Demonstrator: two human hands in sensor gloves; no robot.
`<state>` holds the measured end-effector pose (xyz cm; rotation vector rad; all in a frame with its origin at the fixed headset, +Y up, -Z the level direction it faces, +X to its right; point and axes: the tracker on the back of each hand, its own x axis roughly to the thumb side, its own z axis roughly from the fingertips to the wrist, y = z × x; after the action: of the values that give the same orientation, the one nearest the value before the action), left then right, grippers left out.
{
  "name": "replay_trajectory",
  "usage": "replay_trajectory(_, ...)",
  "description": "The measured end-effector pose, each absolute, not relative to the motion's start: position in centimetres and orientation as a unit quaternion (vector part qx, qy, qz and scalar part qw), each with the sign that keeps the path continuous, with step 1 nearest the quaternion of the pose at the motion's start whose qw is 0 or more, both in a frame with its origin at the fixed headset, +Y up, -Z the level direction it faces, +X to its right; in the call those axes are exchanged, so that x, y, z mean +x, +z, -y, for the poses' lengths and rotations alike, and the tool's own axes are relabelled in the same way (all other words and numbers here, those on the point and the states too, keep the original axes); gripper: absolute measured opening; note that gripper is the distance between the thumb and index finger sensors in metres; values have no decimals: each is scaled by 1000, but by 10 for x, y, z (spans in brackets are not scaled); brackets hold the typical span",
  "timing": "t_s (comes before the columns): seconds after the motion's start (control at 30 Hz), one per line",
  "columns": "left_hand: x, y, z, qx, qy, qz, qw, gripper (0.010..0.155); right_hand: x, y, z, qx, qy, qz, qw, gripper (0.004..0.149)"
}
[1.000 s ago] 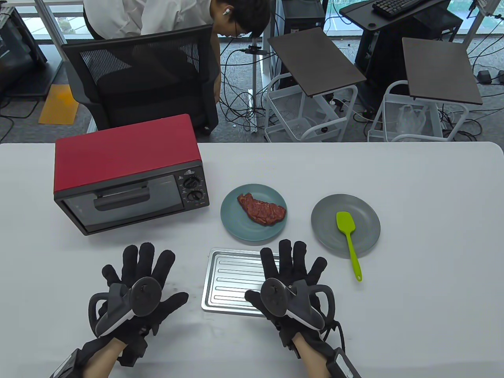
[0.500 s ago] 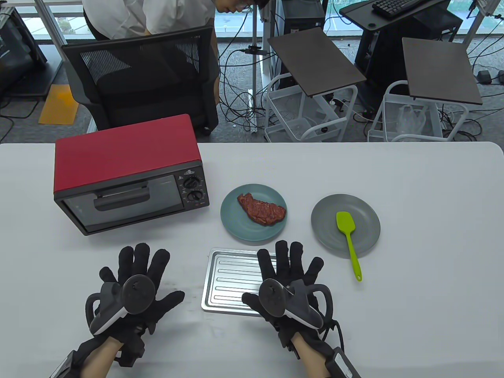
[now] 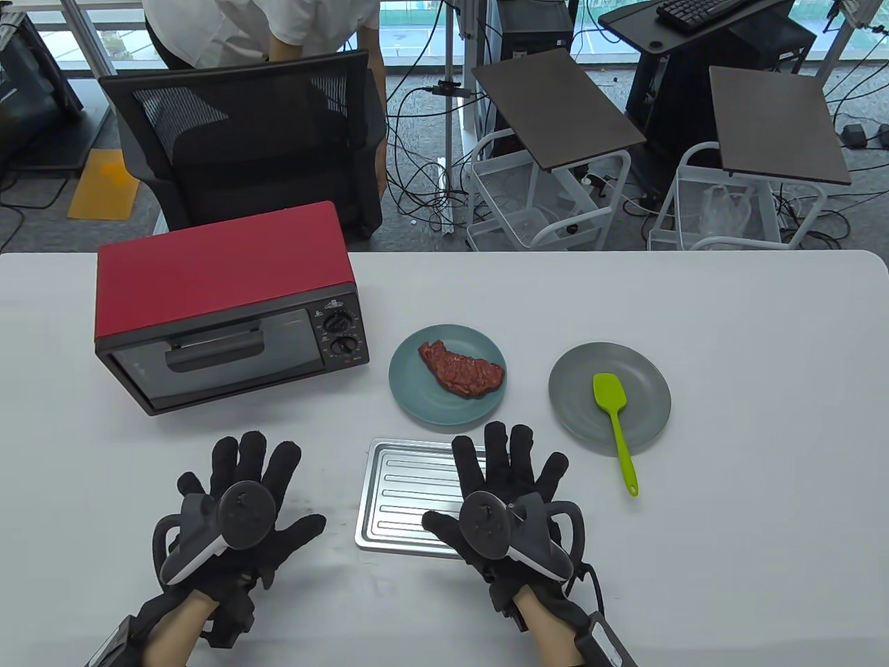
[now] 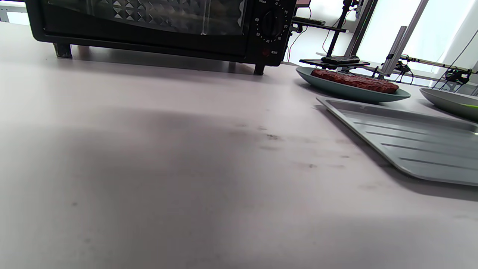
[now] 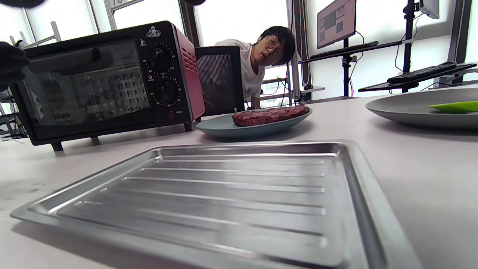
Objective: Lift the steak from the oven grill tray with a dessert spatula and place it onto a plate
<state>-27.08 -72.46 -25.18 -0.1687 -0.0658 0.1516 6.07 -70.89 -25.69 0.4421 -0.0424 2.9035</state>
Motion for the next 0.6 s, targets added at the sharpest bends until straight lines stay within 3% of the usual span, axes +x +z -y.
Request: replay_trajectory(0.6, -270, -253, 724, -93, 73, 26, 993, 97, 64, -253, 701, 160, 975, 38, 147, 98)
